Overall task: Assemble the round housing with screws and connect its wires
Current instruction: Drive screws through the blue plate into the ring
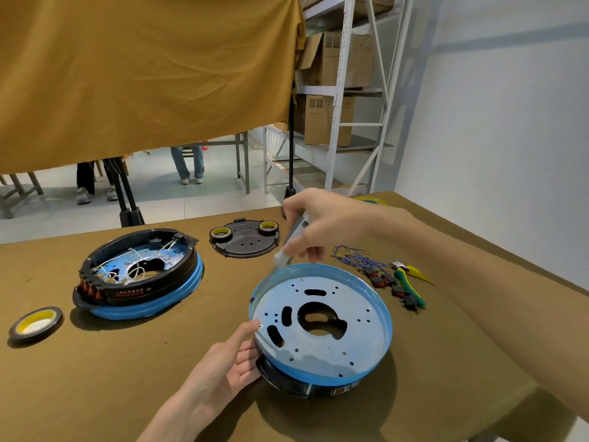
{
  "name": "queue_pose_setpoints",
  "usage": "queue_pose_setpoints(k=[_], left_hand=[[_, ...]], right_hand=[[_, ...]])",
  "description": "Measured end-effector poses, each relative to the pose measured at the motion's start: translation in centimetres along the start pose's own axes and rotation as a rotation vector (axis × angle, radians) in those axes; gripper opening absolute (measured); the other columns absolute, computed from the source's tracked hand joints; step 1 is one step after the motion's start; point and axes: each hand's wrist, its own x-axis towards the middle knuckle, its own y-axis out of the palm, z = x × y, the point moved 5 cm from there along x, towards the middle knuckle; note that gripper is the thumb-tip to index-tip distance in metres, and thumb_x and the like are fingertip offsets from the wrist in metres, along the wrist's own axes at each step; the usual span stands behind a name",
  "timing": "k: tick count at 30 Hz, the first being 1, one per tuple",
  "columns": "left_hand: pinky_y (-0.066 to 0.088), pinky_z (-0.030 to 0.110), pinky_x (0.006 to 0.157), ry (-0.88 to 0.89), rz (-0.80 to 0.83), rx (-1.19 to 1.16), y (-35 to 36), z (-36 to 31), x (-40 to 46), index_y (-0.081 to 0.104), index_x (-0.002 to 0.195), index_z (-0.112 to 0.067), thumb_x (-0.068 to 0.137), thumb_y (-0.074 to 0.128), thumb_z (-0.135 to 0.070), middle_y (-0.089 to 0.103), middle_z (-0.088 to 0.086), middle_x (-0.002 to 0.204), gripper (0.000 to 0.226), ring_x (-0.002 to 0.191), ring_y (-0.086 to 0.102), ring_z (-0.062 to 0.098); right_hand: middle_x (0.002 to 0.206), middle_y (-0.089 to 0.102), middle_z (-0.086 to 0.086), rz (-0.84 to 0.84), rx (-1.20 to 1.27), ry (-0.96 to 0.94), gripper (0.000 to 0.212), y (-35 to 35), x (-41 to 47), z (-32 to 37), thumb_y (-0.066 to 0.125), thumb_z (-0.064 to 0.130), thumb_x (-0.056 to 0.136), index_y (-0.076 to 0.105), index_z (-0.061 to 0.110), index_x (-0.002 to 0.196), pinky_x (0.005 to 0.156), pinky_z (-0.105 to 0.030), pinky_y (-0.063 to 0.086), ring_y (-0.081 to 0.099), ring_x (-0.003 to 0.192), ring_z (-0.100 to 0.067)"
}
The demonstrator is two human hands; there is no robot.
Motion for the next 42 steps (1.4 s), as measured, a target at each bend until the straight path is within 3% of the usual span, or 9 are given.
queue_pose_setpoints(k=[4,7,12,18,23,27,33,38,42], left_hand=[[0.061,0.039,0.074,0.054,-0.063,-0.008,-0.4,-0.4,0.0,0.062,0.114,-0.002,0.064,0.087,-0.042,0.08,0.016,0.098,0.068,0.093,0.078,0.029],[0.058,0.039,0.076,0.115,-0.128,0.009,-0.8,-1.1,0.1,0.064,0.11,-0.005,0.067,0.082,-0.049,0.08,0.014,0.096,0.063,0.102,0.072,0.029],[0.054,0.039,0.081,0.182,-0.22,0.017,-1.8,-2.0,0.3,0.067,0.11,-0.007,0.074,0.075,-0.055,0.075,0.015,0.109,0.061,0.108,0.067,0.028],[0.054,0.038,0.081,0.223,-0.26,0.065,-2.1,-2.3,0.7,0.067,0.105,-0.011,0.087,0.067,-0.057,0.078,0.011,0.098,0.049,0.107,0.067,0.026],[0.042,0.046,0.113,0.312,-0.303,0.177,-2.0,-2.3,1.0,0.071,0.115,-0.019,0.097,0.053,-0.059,0.074,0.007,0.114,0.047,0.122,0.059,0.028],[0.043,0.042,0.107,0.391,-0.336,0.331,-1.9,-2.7,0.9,0.074,0.094,-0.026,0.102,0.044,-0.059,0.075,-0.003,0.1,0.045,0.106,0.062,0.018],[0.044,0.034,0.072,0.437,-0.404,0.463,-2.4,-3.8,0.6,0.072,0.079,-0.022,0.104,0.048,-0.049,0.074,-0.007,0.077,0.044,0.089,0.062,0.016],[0.049,0.036,0.075,0.48,-0.363,0.524,-3.0,-4.5,1.0,0.072,0.106,-0.024,0.104,0.056,-0.034,0.073,0.002,0.102,0.019,0.098,0.063,0.02],[0.056,0.037,0.084,0.528,-0.367,0.539,-2.7,-5.2,1.9,0.061,0.134,-0.016,0.1,0.064,-0.023,0.066,0.004,0.125,0.034,0.116,0.061,0.021]], right_hand=[[0.086,0.077,-0.021,-0.236,0.465,0.109,0.03,-1.0,-2.8,-6.3,0.081,0.002,0.082,0.053,0.005,0.091,0.073,-0.041,0.065,0.078,0.082,-0.034],[0.08,0.077,-0.016,-0.41,0.677,0.308,0.021,1.1,-4.8,-12.9,0.071,0.001,0.084,0.051,0.007,0.084,0.062,-0.034,0.063,0.076,0.071,-0.027],[0.069,0.068,-0.014,-0.754,0.423,0.528,0.026,4.1,-8.3,-22.1,0.068,0.018,0.092,0.044,0.014,0.082,0.054,-0.036,0.046,0.059,0.053,-0.027],[0.081,0.059,0.002,-0.587,-0.277,0.668,0.019,6.7,-10.7,-25.3,0.059,0.031,0.096,0.042,0.024,0.09,0.056,-0.035,0.036,0.055,0.074,-0.026],[0.106,0.056,0.002,-0.572,-0.547,0.6,0.018,7.1,-9.9,-23.8,0.059,0.035,0.098,0.05,0.024,0.11,0.069,-0.026,0.046,0.056,0.094,-0.017],[0.106,0.052,0.001,-0.623,-0.424,0.392,0.02,7.3,-8.1,-22.6,0.062,0.034,0.098,0.067,0.021,0.112,0.086,-0.027,0.043,0.055,0.108,-0.02],[0.123,0.059,-0.004,-0.403,-0.576,0.448,0.032,8.8,-5.3,-21.9,0.055,0.044,0.102,0.072,0.028,0.124,0.095,-0.036,0.041,0.049,0.115,-0.025],[0.116,0.068,-0.001,-0.417,-0.524,0.522,0.02,8.4,-4.5,-21.9,0.063,0.037,0.1,0.074,0.026,0.112,0.097,-0.038,0.042,0.054,0.114,-0.025],[0.105,0.073,0.0,-0.455,-0.309,0.53,0.012,7.9,-4.4,-22.5,0.067,0.027,0.098,0.074,0.021,0.105,0.1,-0.04,0.048,0.062,0.104,-0.021]])
